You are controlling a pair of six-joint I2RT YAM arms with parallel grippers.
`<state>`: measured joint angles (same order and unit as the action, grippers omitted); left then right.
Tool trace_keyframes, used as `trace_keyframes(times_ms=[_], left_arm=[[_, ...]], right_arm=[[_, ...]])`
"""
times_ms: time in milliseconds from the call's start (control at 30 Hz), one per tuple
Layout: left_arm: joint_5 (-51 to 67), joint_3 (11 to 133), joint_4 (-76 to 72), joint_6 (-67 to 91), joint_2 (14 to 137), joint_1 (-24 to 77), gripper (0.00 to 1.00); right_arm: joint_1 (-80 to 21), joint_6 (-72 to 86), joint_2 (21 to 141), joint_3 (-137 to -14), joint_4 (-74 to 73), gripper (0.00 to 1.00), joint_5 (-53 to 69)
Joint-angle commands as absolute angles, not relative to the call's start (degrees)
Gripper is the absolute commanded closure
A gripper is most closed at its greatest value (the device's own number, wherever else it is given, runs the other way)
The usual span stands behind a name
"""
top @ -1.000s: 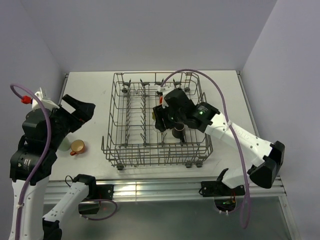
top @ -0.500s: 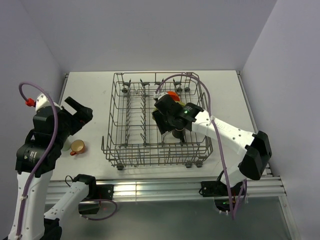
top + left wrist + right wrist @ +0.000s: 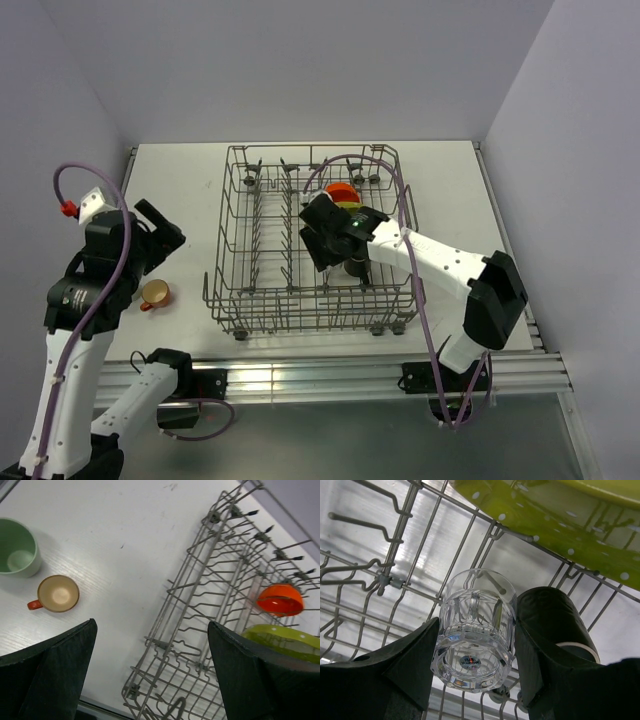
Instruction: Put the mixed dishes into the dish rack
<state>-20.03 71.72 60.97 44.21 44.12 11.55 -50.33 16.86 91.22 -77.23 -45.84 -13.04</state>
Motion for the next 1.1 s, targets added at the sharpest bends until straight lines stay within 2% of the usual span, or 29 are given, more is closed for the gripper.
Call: trace_keyframes(times_ms=[0, 33, 133, 200, 267, 333, 433, 500, 567, 633, 900, 1067], left_arm=[[-23.2, 69.2, 61.6, 44.4, 46.3, 11.3, 0.01], [-24.8, 67.9, 61.9, 44.6, 46.8, 11.3, 0.01], [-26.5, 65.3, 61.8, 44.7, 48.4, 10.9, 0.01], [-26.7, 64.2, 61.0, 44.7, 48.8, 10.1, 0.01], [-25.8, 62.8, 59.9, 44.3, 49.0, 9.2, 0.01], [-25.0, 62.2, 59.8, 43.7, 50.0, 7.7, 0.01], [-24.0, 61.1, 59.7, 42.4, 51.9, 5.0, 0.01], [-23.5, 60.2, 58.7, 41.4, 53.0, 3.5, 0.01], [-23.5, 59.6, 57.9, 41.0, 53.9, 2.9, 0.01], [-23.5, 61.2, 58.6, 42.3, 56.3, 2.1, 0.01], [-27.9, 60.0, 60.2, 47.1, 60.6, 0.9, 0.01], [-22.6, 57.7, 57.3, 47.4, 56.6, 0.2, 0.01]], right_arm=[[-50.9, 17.3, 92.4, -77.5, -44.1, 0.92, -14.1], [-50.8, 17.4, 92.5, -77.2, -44.0, 0.79, -14.4], [-50.8, 17.4, 92.1, -76.3, -43.2, 0.59, -14.5], [-50.8, 17.4, 91.9, -75.9, -42.4, 0.54, -14.6], [-50.8, 17.5, 91.7, -75.2, -41.8, 0.47, -14.2], [-50.9, 17.5, 91.0, -74.5, -40.9, 0.34, -13.8], [-51.1, 17.2, 89.4, -73.6, -39.4, 0.23, -13.2], [-51.3, 17.1, 88.2, -73.2, -38.6, 0.20, -13.4], [-51.4, 17.1, 86.7, -72.9, -38.1, 0.08, -13.8], [-51.5, 16.8, 85.6, -73.1, -38.1, 0.02, -14.1], [-52.7, 17.7, 81.0, -72.8, -39.7, 0.00, -14.8], [-53.7, 18.5, 75.2, -72.2, -40.9, 0.00, -15.6]])
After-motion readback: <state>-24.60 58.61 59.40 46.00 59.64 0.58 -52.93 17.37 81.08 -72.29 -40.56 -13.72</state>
